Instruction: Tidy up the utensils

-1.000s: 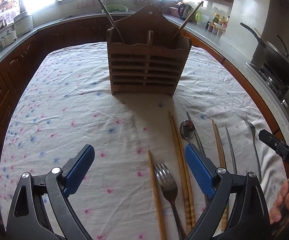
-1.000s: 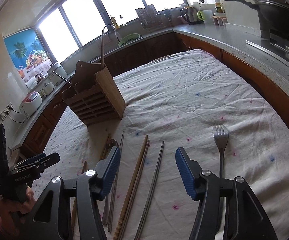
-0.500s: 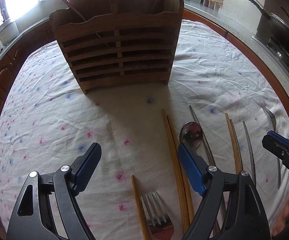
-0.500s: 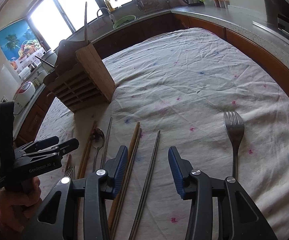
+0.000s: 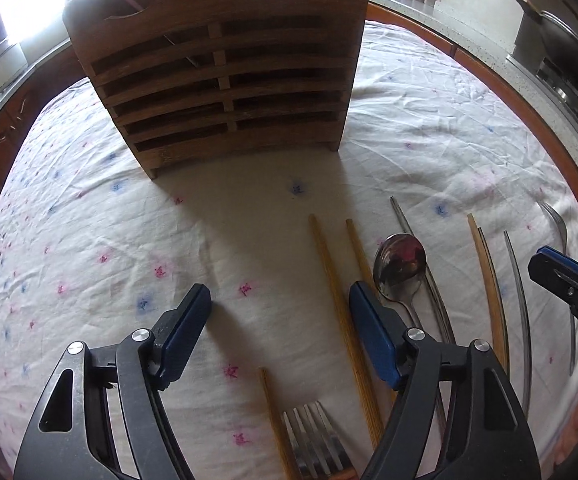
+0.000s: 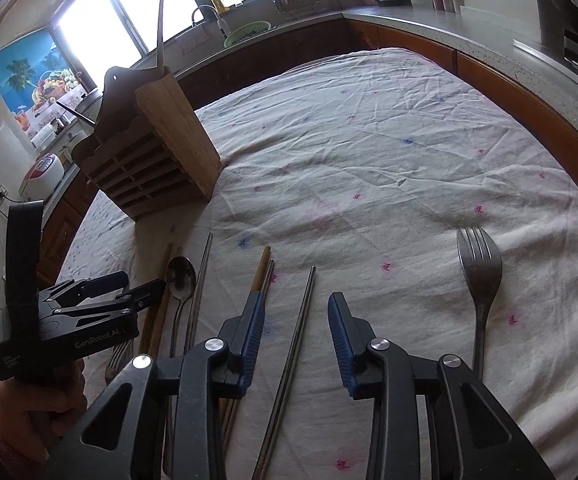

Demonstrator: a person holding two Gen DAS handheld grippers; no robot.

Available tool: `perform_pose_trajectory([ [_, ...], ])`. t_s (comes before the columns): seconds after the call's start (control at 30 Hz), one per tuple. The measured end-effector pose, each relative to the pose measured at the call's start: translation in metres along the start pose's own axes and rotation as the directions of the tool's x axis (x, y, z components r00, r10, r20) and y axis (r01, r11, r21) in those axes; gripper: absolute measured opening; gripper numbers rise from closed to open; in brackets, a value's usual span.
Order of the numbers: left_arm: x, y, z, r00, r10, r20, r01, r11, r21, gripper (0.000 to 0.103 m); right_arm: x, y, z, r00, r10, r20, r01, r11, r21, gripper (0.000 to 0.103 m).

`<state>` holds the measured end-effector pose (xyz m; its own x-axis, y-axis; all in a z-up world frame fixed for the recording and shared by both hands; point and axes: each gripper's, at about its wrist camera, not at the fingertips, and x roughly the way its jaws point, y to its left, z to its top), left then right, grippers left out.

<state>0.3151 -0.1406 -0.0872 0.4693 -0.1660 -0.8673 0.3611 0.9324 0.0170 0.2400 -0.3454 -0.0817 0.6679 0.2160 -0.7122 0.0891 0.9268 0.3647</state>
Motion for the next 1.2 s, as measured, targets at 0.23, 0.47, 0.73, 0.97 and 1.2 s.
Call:
perform_pose_trajectory([
  [0.23, 0.006, -0.002, 0.013, 1.000, -0.011, -0.003, 0.011, 1.000, 0.001, 0.065, 0.015, 0.004, 0.003, 0.998, -0.052, -0.025, 0.051, 0.998, -0.034, 0.018],
  [0.47, 0.010, -0.014, 0.023, 1.000, -0.015, 0.009, 0.015, 1.000, 0.020, 0.045, 0.034, 0.016, 0.012, 0.992, -0.125, -0.030, 0.121, 0.987, -0.105, 0.015],
  [0.73, 0.005, -0.025, 0.024, 0.998, -0.060, 0.026, 0.060, 0.998, 0.028, 0.007, 0.033, 0.018, 0.012, 0.994, -0.106, -0.031, 0.102, 0.988, -0.112, 0.004],
  [0.97, -0.046, 0.008, 0.012, 0.977, -0.188, 0.104, 0.196, 0.978, -0.076, 0.005, -0.008, 0.023, 0.017, 1.000, 0.025, 0.014, -0.024, 0.998, -0.064, 0.004],
  [1.2, -0.104, 0.030, -0.009, 0.955, -0.221, 0.197, 0.244, 0.964, -0.104, 0.004, -0.052, 0.041, 0.025, 0.991, 0.104, 0.087, -0.097, 0.992, -0.085, 0.004],
])
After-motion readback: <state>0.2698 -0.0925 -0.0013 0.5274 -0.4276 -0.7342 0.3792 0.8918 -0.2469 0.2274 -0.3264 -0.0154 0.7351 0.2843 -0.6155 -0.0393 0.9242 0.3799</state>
